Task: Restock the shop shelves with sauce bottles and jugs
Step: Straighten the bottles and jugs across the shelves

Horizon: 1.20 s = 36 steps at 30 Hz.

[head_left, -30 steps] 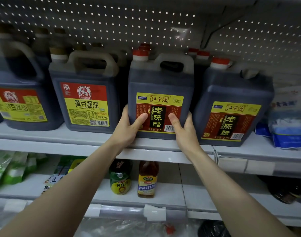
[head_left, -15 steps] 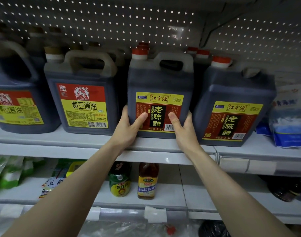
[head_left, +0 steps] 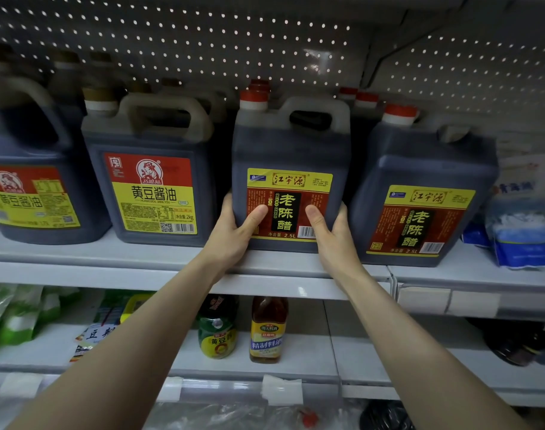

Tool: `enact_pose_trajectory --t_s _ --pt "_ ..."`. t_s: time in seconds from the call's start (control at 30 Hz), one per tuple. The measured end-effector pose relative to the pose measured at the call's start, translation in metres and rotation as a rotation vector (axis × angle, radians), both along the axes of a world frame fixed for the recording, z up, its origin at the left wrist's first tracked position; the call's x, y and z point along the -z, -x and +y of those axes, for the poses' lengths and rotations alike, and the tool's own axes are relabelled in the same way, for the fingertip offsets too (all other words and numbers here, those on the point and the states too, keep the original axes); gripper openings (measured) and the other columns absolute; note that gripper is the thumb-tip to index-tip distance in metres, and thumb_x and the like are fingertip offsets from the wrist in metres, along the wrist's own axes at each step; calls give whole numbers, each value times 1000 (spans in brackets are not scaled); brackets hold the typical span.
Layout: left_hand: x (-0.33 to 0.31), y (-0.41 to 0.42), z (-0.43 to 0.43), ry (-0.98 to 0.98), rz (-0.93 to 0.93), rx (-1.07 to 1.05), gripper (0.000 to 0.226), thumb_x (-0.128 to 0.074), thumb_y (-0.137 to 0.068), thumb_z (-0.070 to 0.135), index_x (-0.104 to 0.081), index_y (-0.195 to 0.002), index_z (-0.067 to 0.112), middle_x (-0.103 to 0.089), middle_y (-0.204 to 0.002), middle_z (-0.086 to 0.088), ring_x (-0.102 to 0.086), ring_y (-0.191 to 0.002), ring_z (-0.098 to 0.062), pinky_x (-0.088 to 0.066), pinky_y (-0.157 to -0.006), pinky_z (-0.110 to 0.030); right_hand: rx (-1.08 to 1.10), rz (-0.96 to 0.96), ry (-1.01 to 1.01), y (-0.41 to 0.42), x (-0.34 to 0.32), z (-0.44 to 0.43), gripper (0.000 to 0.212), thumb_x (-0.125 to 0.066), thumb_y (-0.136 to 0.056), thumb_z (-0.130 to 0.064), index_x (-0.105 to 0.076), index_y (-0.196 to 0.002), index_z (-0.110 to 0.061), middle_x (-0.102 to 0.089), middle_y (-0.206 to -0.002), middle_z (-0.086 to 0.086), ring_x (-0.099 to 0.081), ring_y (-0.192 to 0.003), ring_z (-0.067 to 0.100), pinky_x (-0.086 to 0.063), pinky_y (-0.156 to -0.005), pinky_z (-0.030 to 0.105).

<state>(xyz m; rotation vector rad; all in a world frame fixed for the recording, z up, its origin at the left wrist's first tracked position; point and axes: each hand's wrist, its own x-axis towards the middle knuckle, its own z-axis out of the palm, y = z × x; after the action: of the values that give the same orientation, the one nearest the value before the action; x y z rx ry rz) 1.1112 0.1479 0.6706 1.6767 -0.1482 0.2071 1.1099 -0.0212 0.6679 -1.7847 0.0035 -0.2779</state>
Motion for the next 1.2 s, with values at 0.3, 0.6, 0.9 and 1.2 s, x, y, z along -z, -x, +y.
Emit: enact_pose_trajectory --t_s 0.3,0.6,0.9,1.2 --pt "0 1 -1 8 -11 2 52 -55 -91 38 -34 -138 27 -57 -116 16 -56 -104 3 -44 -81 -10 -3 24 19 -1 -1 -1 97 -44 -71 -70 -14 -153 -26 -36 -152 -4 -34 -140 19 -32 -114 44" --pt "1 1 -1 12 -16 2 51 -55 -92 37 -33 -138 27 -57 -118 13 -56 -104 3 -45 -80 -10 -3 27 18 -1 -2 -1 99 -45 -69 -73 -16 -152 -27 -38 -151 -4 -35 -139 19 -33 -114 45" --pt "-2 2 0 23 -9 27 49 -54 -93 35 -34 -136 27 -57 -112 19 -57 -99 7 -46 -72 -3 8 21 12 1 -2 0 98 -46 -70 -73 -19 -151 -27 -40 -150 -4 -37 -138 18 -35 -113 45" --pt "-2 2 0 15 3 24 48 -54 -93 35 -33 -135 27 -56 -114 15 -56 -101 4 -47 -74 -7 13 16 12 0 -2 1 93 -46 -72 -69 -20 -151 -26 -44 -147 -4 -41 -135 17 -37 -112 44"
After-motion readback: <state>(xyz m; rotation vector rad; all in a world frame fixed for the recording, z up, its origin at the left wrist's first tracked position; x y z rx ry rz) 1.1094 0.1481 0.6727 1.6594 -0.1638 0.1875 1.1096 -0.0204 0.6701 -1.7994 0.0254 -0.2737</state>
